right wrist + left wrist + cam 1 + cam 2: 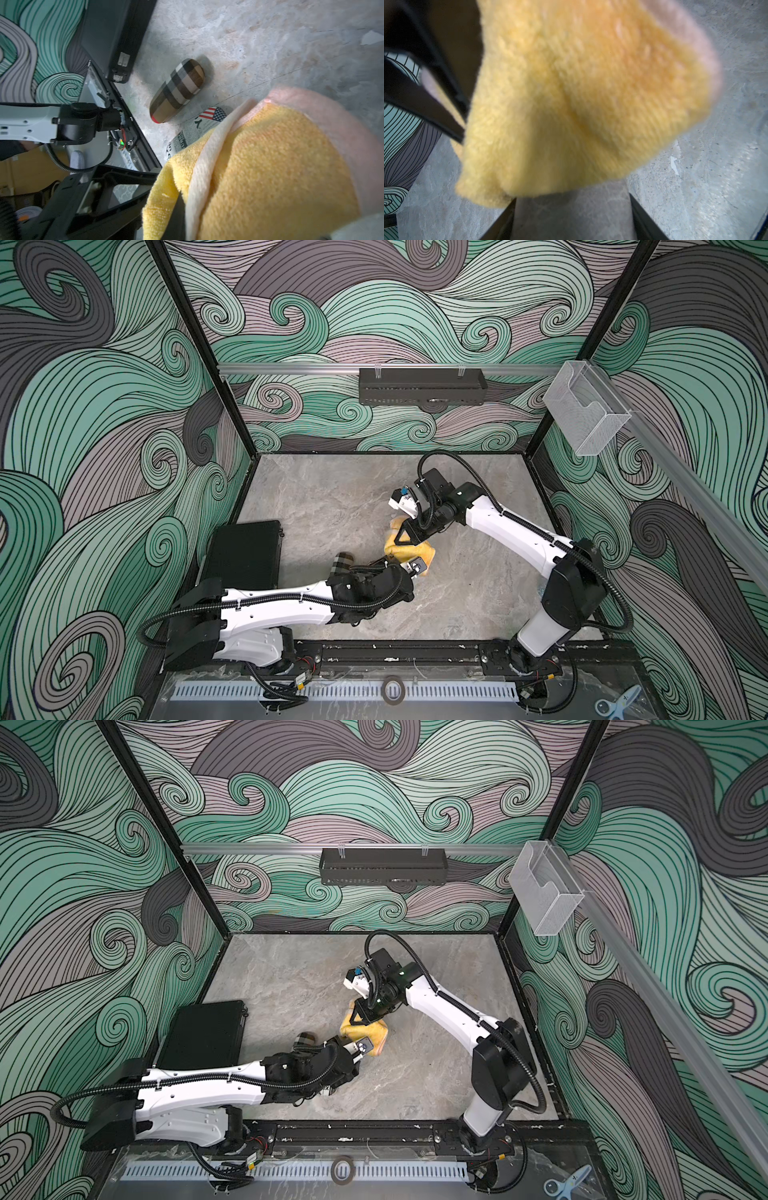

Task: Wipe the eyeglass case
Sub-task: Wipe the dirt from the eyeglass case.

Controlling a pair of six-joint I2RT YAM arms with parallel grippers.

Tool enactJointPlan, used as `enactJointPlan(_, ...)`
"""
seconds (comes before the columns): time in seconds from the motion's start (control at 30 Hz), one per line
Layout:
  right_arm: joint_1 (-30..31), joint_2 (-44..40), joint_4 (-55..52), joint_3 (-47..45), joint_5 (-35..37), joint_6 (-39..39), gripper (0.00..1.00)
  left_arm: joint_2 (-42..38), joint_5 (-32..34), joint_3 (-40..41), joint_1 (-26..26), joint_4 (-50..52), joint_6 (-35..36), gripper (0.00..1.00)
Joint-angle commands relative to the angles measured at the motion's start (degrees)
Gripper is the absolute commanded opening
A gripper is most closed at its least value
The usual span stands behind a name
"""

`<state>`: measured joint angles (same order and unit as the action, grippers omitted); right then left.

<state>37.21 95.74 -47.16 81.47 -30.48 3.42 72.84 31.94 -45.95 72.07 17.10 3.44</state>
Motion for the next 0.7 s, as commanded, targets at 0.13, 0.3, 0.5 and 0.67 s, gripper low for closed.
enactJointPlan(0.13,-4.8,-2.7,-3.5,-3.9,19.0,2.1,0.00,-2.2,3.5,-0.7,0.1,-3.2,-1.7,0.47)
enactJointPlan(0.3,-3.1,-5.8,3.7,-5.2,-0.6,1.6,0.00,-2.4,3.9,-0.5,0.1,-4.0,-2.2,0.47)
enactJointPlan(0.5,-2.1,-7.5,5.3,-6.5,-5.5,2.2,0.00,-3.4,3.8,0.2,0.1,-5.3,-3.6,0.47)
enactJointPlan(0.67,-5.4,-12.6,5.7,-13.1,11.2,6.7,0.00,-4.4,4.1,1.2,0.0,-5.0,-6.1,0.47)
